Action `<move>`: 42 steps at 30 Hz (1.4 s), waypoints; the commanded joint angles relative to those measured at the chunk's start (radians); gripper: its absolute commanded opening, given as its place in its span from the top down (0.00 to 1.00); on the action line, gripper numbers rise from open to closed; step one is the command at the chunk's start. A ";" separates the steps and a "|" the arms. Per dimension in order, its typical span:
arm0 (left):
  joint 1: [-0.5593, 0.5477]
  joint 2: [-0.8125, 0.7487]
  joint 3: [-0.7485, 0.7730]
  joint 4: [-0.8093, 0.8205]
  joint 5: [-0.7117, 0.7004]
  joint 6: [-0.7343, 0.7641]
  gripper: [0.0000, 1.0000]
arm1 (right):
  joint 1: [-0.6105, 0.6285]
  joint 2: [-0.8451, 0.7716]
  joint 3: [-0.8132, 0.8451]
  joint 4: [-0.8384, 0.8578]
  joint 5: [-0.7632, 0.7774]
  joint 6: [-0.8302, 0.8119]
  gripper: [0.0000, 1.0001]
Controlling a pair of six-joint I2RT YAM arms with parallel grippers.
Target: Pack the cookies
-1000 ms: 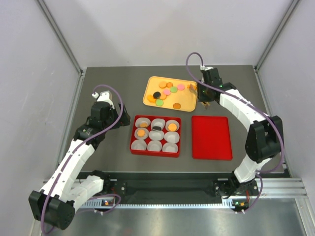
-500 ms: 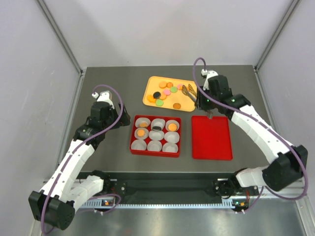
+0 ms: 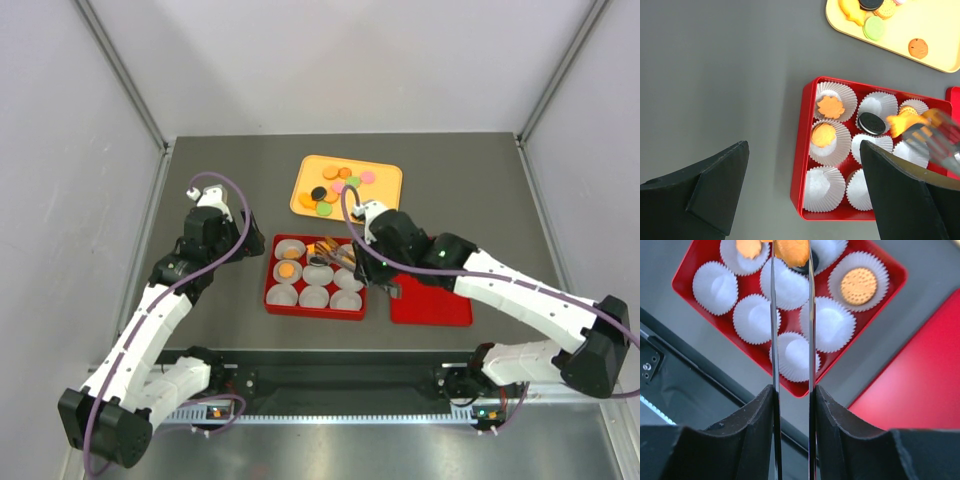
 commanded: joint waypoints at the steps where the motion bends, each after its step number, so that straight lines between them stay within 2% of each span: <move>1: 0.008 -0.023 -0.007 0.043 0.006 0.005 0.03 | 0.054 0.019 -0.003 0.027 0.057 0.057 0.67; 6: 0.008 -0.026 -0.007 0.045 0.005 0.006 0.03 | 0.096 0.033 -0.026 0.030 0.060 0.073 0.68; 31: 0.008 -0.024 -0.009 0.043 0.009 0.006 0.03 | 0.150 0.059 -0.060 0.058 0.058 0.100 0.66; 42: 0.009 -0.026 -0.009 0.042 0.011 0.006 0.03 | 0.157 0.067 -0.052 0.061 0.067 0.101 0.58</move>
